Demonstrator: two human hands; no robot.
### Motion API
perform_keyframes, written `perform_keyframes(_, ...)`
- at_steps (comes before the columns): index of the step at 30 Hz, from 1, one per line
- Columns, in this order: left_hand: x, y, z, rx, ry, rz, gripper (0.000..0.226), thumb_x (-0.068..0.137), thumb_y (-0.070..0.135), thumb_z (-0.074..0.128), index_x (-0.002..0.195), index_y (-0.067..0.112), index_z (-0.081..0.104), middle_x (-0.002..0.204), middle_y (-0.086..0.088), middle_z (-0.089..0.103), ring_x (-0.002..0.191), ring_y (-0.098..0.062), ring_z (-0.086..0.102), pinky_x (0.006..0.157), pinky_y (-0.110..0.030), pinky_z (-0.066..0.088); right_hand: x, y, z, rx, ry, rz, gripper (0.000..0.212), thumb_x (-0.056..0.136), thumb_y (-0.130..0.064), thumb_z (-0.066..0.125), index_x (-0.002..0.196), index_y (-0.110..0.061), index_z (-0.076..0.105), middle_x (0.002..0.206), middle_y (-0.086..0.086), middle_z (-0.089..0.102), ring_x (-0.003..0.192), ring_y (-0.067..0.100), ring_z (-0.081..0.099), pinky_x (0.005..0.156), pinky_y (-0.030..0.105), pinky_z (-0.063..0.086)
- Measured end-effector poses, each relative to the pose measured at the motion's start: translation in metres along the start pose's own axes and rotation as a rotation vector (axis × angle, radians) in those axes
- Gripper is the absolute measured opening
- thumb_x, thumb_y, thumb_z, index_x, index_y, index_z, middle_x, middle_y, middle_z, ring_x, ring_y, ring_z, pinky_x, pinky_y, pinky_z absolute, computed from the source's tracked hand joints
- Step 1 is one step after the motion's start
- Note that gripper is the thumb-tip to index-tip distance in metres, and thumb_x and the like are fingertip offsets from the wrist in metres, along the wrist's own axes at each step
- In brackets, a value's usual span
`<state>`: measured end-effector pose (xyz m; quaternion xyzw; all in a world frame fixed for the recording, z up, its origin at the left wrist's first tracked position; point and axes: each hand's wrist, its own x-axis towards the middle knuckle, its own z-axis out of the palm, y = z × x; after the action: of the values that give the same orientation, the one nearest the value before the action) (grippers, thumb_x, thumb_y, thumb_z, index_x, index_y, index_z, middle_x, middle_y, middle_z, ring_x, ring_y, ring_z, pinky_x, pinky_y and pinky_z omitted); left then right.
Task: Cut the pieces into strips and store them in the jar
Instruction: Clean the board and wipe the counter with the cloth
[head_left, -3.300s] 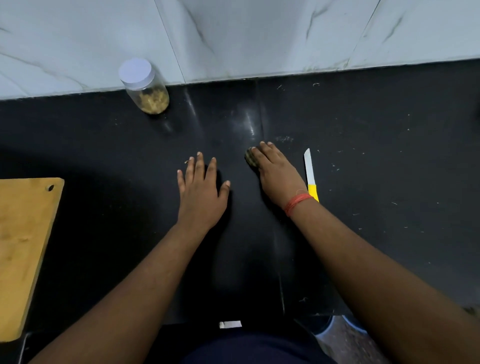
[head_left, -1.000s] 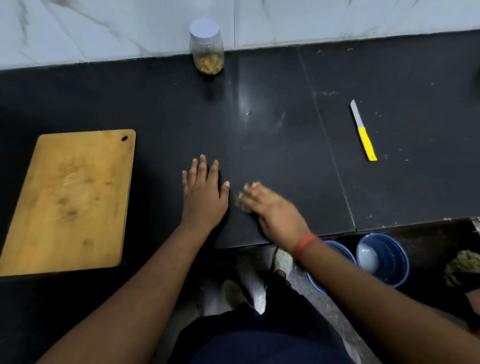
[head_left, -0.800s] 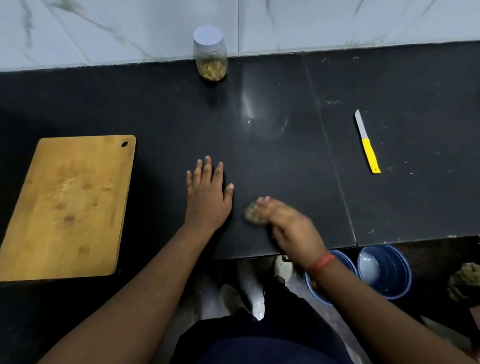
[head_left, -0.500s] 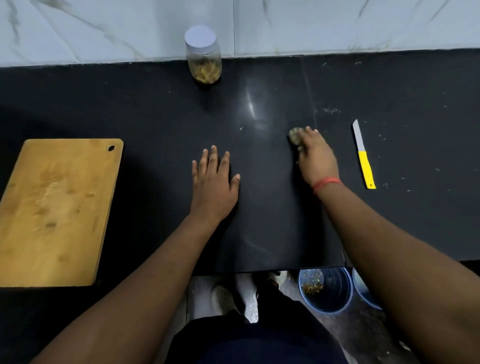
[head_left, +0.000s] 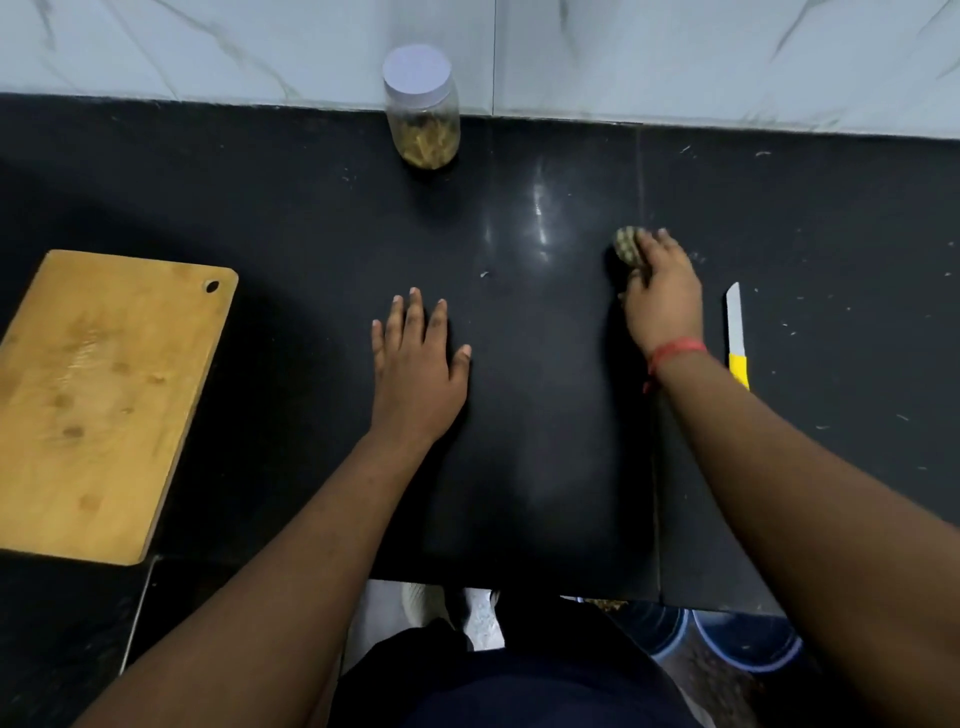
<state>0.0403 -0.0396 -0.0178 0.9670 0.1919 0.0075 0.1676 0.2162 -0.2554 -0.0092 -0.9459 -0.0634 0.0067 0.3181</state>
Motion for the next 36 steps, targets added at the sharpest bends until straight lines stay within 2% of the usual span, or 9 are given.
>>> perform_keyframes(3, -0.002, -0.001, 0.001, -0.009, 0.019, -0.030, 0.062, 0.103, 0.041, 0.042, 0.157, 0.014, 0.027, 0.168, -0.013, 0.011, 0.156, -0.028, 0.001, 0.125, -0.049, 0.000, 0.012, -0.012, 0.022, -0.150, -0.070, -0.128, 0.060, 0.088, -0.001, 0.051, 0.146, -0.014, 0.044, 0.155, 0.012, 0.034, 0.145, 0.029, 0.028, 0.121, 0.029, 0.018)
perform_keyframes(9, -0.009, -0.018, -0.004, 0.013, 0.030, -0.067, 0.063, 0.103, 0.042, 0.042, 0.157, 0.014, 0.027, 0.167, -0.014, 0.012, 0.155, -0.029, 0.001, 0.125, -0.050, 0.001, -0.078, -0.035, 0.045, -0.008, -0.348, -0.584, 0.067, 0.077, 0.012, 0.049, 0.137, -0.017, 0.058, 0.147, 0.005, 0.048, 0.140, 0.021, 0.038, 0.117, 0.026, 0.025)
perform_keyframes(12, -0.014, -0.030, -0.009, 0.024, 0.046, -0.079, 0.063, 0.102, 0.042, 0.042, 0.157, 0.014, 0.029, 0.167, -0.015, 0.013, 0.155, -0.029, 0.003, 0.125, -0.051, 0.002, -0.107, -0.028, 0.034, 0.113, -0.496, -0.561, 0.069, 0.072, 0.013, 0.049, 0.133, -0.018, 0.061, 0.145, -0.001, 0.051, 0.139, 0.012, 0.040, 0.118, 0.026, 0.026)
perform_keyframes(17, -0.022, -0.045, -0.018, 0.035, 0.037, -0.089, 0.062, 0.103, 0.042, 0.040, 0.158, 0.015, 0.026, 0.167, -0.014, 0.011, 0.155, -0.029, 0.000, 0.125, -0.051, 0.002, -0.034, -0.046, 0.036, 0.114, -0.135, -0.231, 0.058, 0.082, 0.011, 0.047, 0.134, -0.010, 0.058, 0.144, 0.009, 0.050, 0.136, 0.019, 0.043, 0.116, 0.017, 0.021)
perform_keyframes(19, -0.025, -0.050, -0.021, 0.040, 0.040, -0.091, 0.062, 0.103, 0.042, 0.040, 0.158, 0.015, 0.026, 0.167, -0.013, 0.011, 0.155, -0.029, 0.000, 0.125, -0.051, 0.003, 0.004, -0.058, 0.052, 0.002, -0.140, -0.208, 0.057, 0.084, 0.007, 0.046, 0.139, -0.009, 0.054, 0.148, 0.013, 0.045, 0.139, 0.026, 0.038, 0.115, 0.018, 0.019)
perform_keyframes(25, -0.036, -0.071, -0.029, 0.007, 0.070, -0.085, 0.062, 0.103, 0.041, 0.041, 0.157, 0.014, 0.026, 0.167, -0.014, 0.012, 0.155, -0.029, 0.001, 0.125, -0.051, 0.002, -0.057, -0.092, 0.101, -0.123, -0.328, -0.655, 0.061, 0.080, 0.007, 0.047, 0.137, -0.012, 0.057, 0.143, 0.013, 0.050, 0.136, 0.031, 0.043, 0.118, 0.036, 0.029)
perform_keyframes(29, -0.045, -0.093, -0.034, -0.007, 0.086, -0.101, 0.061, 0.103, 0.039, 0.042, 0.157, 0.013, 0.028, 0.167, -0.014, 0.013, 0.155, -0.029, 0.002, 0.125, -0.052, 0.003, -0.158, -0.085, 0.081, 0.017, -0.554, -0.769, 0.062, 0.081, 0.008, 0.046, 0.137, -0.015, 0.057, 0.148, 0.008, 0.047, 0.140, 0.020, 0.037, 0.119, 0.029, 0.025)
perform_keyframes(32, -0.053, -0.107, -0.036, -0.015, 0.092, -0.085, 0.061, 0.103, 0.039, 0.044, 0.156, 0.012, 0.030, 0.167, -0.015, 0.014, 0.155, -0.030, 0.003, 0.125, -0.052, 0.004, -0.175, -0.082, 0.056, 0.112, -0.580, -0.666, 0.057, 0.079, -0.001, 0.039, 0.130, -0.011, 0.063, 0.143, 0.007, 0.053, 0.137, 0.015, 0.041, 0.118, 0.022, 0.024)
perform_keyframes(36, -0.063, -0.119, -0.036, -0.012, 0.078, -0.069, 0.061, 0.103, 0.039, 0.044, 0.156, 0.012, 0.030, 0.167, -0.015, 0.013, 0.155, -0.029, 0.002, 0.124, -0.051, 0.002, -0.103, -0.075, 0.051, 0.056, -0.168, -0.251, 0.060, 0.081, 0.011, 0.043, 0.135, -0.011, 0.057, 0.146, 0.010, 0.049, 0.140, 0.021, 0.039, 0.118, 0.020, 0.021)
